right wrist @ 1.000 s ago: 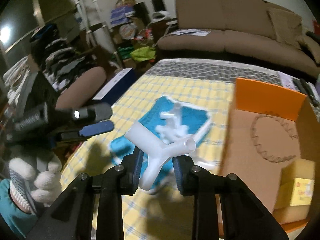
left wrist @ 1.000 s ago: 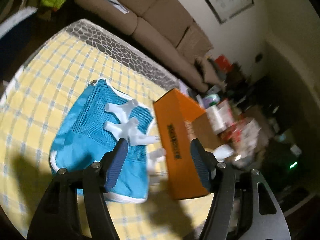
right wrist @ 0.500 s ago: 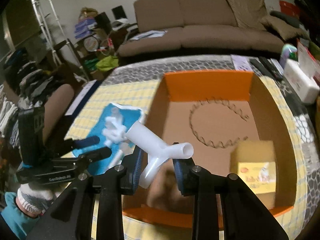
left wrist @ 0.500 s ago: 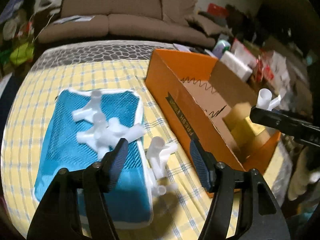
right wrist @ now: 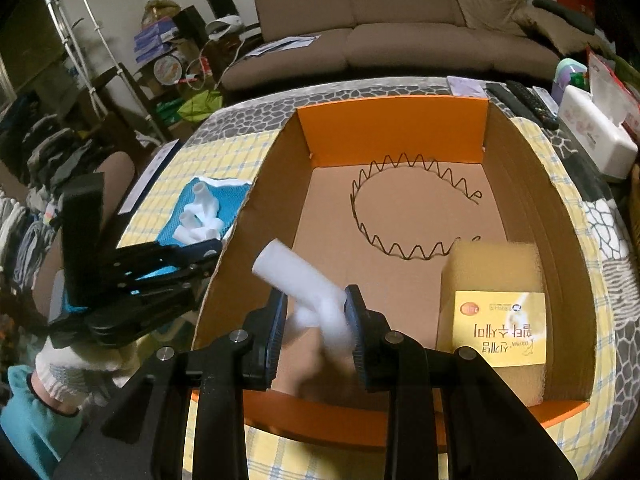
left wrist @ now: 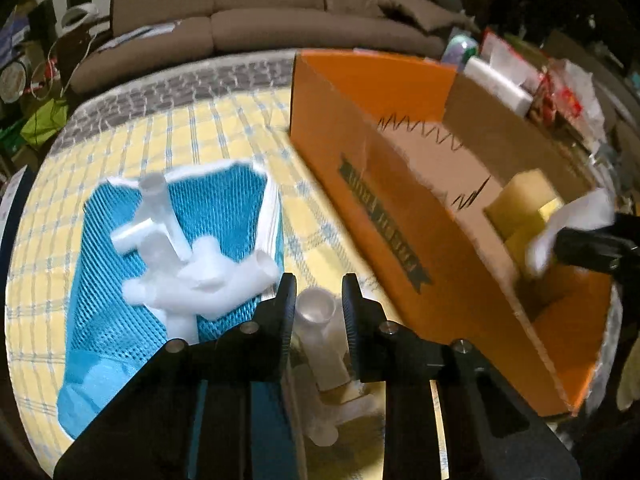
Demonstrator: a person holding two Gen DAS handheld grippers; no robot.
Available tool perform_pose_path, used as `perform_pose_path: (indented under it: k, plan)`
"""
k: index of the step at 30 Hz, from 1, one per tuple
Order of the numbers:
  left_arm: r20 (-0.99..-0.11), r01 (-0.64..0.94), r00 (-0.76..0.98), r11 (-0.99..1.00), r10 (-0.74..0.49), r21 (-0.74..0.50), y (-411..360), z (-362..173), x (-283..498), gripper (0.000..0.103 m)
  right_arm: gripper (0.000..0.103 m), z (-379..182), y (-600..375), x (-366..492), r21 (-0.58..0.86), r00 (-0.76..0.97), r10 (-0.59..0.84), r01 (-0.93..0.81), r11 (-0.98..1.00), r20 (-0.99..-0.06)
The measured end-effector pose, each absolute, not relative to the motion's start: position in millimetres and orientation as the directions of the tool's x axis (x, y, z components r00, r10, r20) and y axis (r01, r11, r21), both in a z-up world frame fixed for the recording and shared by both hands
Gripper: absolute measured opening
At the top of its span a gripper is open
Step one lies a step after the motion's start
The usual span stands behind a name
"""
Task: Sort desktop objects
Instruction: 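Drop the connector into the box while the left tool carries the pipe, then lower the white pipe into the orange box and open the left tool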
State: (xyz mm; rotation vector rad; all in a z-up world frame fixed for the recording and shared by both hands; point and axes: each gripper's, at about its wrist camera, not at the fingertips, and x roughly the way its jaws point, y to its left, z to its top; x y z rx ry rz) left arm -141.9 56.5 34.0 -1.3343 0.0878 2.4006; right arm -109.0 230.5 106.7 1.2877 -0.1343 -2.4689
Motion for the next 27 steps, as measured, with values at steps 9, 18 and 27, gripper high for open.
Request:
perform_pose_path:
  k: [9, 18, 27]
  plan:
    - [-0.785, -0.326, -0.51, -0.924, 0.351, -0.201, 45, 56, -138, 0.017, 0.03, 104, 233, -109, 0.245, -0.521, -0.349, 0.259, -0.934, -0.779]
    - [-0.638, -0.383, -0.574, -0.857, 0.513, -0.345, 36, 132, -117, 0.017, 0.031, 113, 242, -108, 0.268, -0.546, -0.356, 0.236, -0.934, -0.759]
    - [-0.589, -0.39, -0.528, -0.79, 0.612, -0.472, 59, 146, -112, 0.017, 0.037, 141, 248, -94, 0.331, -0.584, -0.443, 0.294, -0.897, -0.68]
